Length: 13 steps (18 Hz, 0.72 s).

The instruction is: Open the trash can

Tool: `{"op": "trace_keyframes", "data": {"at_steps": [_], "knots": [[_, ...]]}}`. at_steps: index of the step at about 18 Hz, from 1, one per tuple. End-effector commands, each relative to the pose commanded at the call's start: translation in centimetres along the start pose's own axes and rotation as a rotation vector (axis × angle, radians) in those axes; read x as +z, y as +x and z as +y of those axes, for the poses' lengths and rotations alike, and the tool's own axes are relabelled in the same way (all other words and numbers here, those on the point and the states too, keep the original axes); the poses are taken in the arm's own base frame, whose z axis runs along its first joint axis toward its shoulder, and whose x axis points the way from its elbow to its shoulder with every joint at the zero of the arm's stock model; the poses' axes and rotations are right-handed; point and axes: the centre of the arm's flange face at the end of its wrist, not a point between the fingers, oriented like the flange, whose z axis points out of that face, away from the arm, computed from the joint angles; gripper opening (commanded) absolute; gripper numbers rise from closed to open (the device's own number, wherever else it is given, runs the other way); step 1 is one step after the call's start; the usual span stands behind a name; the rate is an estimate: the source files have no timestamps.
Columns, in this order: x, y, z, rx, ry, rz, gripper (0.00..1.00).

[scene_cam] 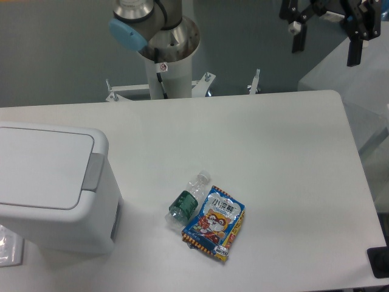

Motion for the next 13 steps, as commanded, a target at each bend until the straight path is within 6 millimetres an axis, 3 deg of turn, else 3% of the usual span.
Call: {"op": "trace_keyframes", "data": {"at_steps": [7,13], "knots": [[0.2,1.2,1.3,0.031,-0.047,-0.05,1.0],[3.8,4.9,3.1,0.134,-0.171,-0.097,1.0]]}}
